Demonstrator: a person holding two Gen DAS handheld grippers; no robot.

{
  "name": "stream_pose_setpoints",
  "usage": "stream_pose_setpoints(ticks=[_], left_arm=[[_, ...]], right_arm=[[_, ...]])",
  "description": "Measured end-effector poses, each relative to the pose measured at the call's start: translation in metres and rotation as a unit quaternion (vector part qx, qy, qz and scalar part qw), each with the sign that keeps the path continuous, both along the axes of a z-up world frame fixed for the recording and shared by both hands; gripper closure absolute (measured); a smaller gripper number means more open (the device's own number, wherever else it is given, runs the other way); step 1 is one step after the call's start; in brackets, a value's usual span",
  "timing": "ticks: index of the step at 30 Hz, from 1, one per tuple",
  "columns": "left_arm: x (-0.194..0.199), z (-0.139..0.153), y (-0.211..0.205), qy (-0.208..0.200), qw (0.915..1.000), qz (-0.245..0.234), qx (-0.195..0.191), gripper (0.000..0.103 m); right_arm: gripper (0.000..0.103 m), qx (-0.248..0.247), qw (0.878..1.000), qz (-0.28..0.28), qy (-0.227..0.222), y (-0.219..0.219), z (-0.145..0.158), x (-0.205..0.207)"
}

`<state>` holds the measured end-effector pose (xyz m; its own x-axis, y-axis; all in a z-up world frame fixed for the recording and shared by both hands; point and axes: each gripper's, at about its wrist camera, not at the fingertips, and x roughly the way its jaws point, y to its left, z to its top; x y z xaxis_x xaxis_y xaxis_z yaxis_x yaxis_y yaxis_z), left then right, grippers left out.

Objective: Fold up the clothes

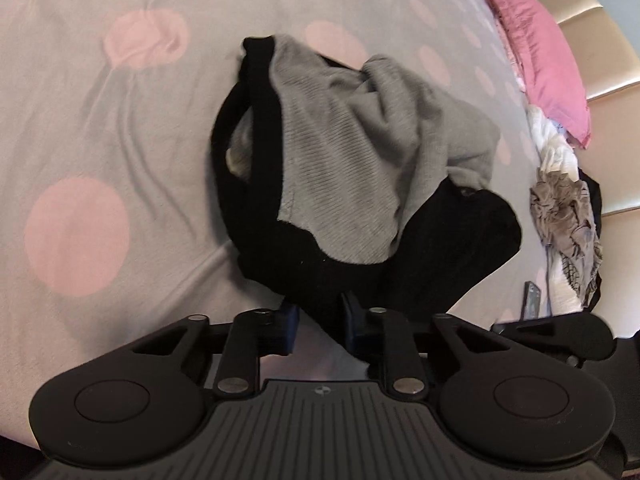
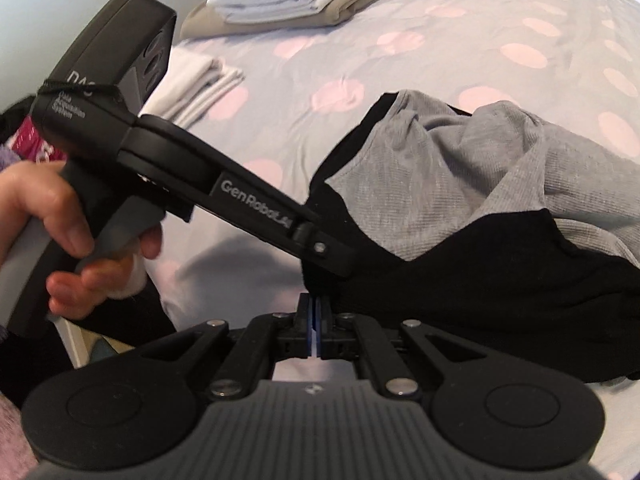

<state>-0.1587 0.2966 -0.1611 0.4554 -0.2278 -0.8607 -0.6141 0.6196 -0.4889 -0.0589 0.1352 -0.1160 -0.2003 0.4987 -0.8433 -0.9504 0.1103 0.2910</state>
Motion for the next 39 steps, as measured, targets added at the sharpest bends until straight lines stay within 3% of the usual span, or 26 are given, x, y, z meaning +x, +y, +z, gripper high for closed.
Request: stream_pose_setpoints(ticks=[2, 4, 6, 10, 13, 15, 18, 23, 26, 28, 29, 30, 31, 35, 39], left_arm=[[-0.004, -0.001, 0.0, -0.001, 1.0, 0.002, 0.001, 0.089], [-0.007, -0.001, 0.001, -0.009, 0.9999, 0.004, -0.003, 0.089], [-0.006, 0.002, 0.001, -0.02, 0.9998, 0.001, -0.002, 0.089], [-0.002, 0.012, 0.003, -0.028, 0.9995, 0.002, 0.012, 0.089], [0.0, 0.023, 0.005, -0.027, 0.9986, -0.003, 0.045, 0.089], [0.0, 0.026, 0.01, -0.028, 0.9985, -0.001, 0.047, 0.089], [-0.004, 0.027, 0.018, -0.031, 0.9988, 0.013, 0.035, 0.084], [-0.004, 0.032, 0.025, -0.016, 0.9974, 0.013, 0.07, 0.079], [-0.006, 0.033, 0.031, -0.019, 0.9973, 0.021, 0.068, 0.076], [-0.007, 0.034, 0.036, -0.025, 0.9968, 0.027, 0.071, 0.075], [-0.008, 0.035, 0.038, -0.029, 0.9963, 0.03, 0.075, 0.075], [-0.009, 0.037, 0.039, -0.032, 0.9958, 0.033, 0.079, 0.075], [-0.009, 0.039, 0.041, -0.035, 0.9953, 0.032, 0.084, 0.075], [-0.011, 0.046, 0.045, -0.045, 0.9931, 0.035, 0.102, 0.075], [-0.011, 0.049, 0.045, -0.052, 0.9906, 0.029, 0.123, 0.075]], right_arm=[[0.096, -0.001, 1.0, -0.001, -0.004, 0.001, 0.0, 0.002], [0.088, 0.005, 1.0, 0.005, -0.021, 0.001, 0.002, 0.0], [0.058, 0.019, 0.999, 0.02, -0.042, 0.002, 0.006, -0.007], [0.058, 0.045, 0.995, 0.05, -0.078, 0.003, 0.01, -0.021], [0.058, 0.059, 0.993, 0.047, -0.093, 0.004, 0.009, -0.025], [0.058, 0.066, 0.992, 0.04, -0.096, 0.007, 0.007, -0.025], [0.058, 0.06, 0.993, 0.037, -0.099, 0.017, 0.0, -0.027], [0.052, 0.041, 0.989, 0.058, -0.127, 0.032, -0.015, -0.04], [0.05, 0.031, 0.984, 0.066, -0.16, 0.039, -0.026, -0.046], [0.053, 0.026, 0.98, 0.072, -0.185, 0.043, -0.035, -0.048], [0.064, 0.024, 0.979, 0.072, -0.192, 0.044, -0.037, -0.047], [0.085, 0.02, 0.978, 0.069, -0.194, 0.044, -0.038, -0.045], [0.095, 0.017, 0.979, 0.063, -0.195, 0.044, -0.038, -0.042], [0.099, 0.029, 0.978, 0.006, -0.205, 0.035, -0.01, -0.017], [0.099, 0.036, 0.974, -0.091, -0.205, 0.012, 0.024, 0.027]])
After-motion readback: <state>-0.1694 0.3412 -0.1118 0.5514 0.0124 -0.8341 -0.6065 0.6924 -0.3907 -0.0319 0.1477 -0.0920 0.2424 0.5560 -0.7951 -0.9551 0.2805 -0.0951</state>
